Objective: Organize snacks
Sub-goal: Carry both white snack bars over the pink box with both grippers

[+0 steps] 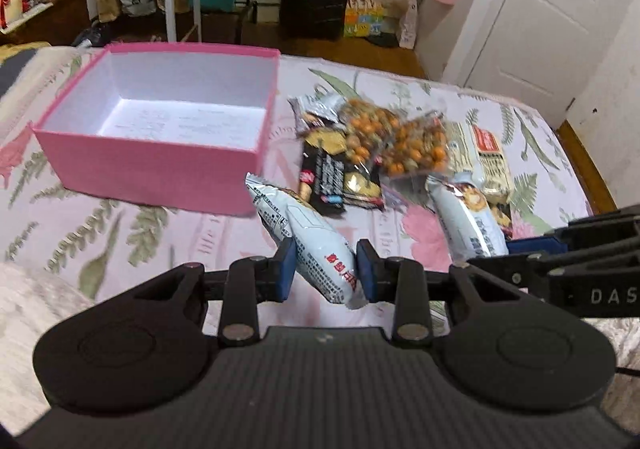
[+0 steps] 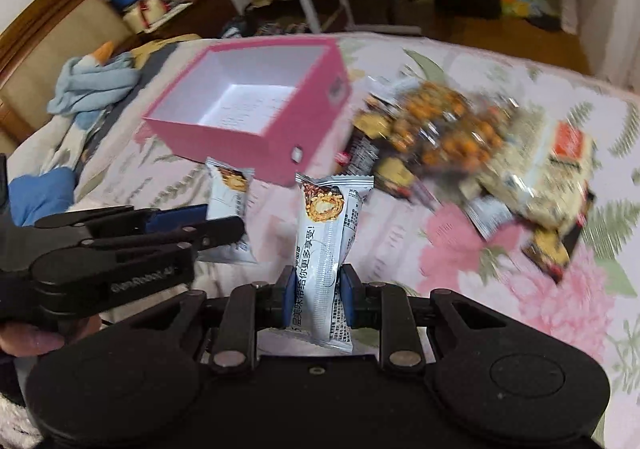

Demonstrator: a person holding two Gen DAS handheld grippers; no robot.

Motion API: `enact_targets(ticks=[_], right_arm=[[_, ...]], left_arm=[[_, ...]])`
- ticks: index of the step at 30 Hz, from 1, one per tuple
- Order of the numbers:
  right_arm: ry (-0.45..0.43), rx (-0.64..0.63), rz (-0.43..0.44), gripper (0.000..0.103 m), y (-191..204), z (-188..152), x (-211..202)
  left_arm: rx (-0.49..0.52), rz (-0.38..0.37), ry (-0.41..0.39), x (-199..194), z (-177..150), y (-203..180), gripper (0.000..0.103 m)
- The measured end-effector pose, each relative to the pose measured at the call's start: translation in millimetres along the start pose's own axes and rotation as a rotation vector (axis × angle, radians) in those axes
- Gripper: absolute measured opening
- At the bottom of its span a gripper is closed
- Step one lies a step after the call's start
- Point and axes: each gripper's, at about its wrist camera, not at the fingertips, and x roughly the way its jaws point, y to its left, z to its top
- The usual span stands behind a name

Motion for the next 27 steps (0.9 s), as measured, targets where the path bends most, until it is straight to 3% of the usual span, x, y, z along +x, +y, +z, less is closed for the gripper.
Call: enact_targets(ticks=[6,13,27], right_arm=[[-0.037,-0.084,0.043,0.027,28,33,7],[-0.045,-0.082,0.112,0.027,37,66,39],[-0.059,-0.004,0.148,0.028,34,166,122]], left_arm=[[-0.023,0.018,-0.042,-7,15,21,0.031],[-0.024,0.037,-0.056,9,35,43,0.031],[-0.005,0.064,-0.056,82,128,117,0.031]])
